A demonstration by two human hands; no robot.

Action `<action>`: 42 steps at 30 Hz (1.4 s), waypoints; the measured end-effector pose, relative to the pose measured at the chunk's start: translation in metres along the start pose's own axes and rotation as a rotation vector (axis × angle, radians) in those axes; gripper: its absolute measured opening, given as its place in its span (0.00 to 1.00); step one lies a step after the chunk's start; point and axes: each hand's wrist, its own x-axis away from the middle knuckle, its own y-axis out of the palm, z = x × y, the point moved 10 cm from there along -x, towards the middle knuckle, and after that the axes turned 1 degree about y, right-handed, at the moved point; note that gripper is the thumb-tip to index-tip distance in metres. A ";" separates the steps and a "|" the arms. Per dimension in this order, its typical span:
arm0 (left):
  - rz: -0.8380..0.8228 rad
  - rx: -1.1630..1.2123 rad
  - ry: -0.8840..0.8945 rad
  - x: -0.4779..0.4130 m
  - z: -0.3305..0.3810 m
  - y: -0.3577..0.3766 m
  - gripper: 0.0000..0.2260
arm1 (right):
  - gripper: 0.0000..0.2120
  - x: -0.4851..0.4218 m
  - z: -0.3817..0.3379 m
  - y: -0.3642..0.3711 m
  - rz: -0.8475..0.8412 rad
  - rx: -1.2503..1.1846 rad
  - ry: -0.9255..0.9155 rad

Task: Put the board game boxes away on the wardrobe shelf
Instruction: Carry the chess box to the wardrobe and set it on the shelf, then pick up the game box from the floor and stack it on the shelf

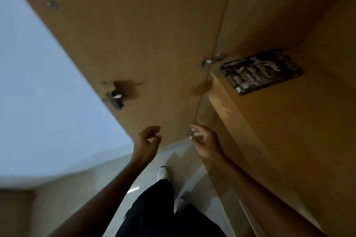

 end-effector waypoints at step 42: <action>2.354 0.689 -0.989 1.150 -0.414 -0.398 0.12 | 0.18 1.084 -0.232 0.830 -2.252 0.607 -1.225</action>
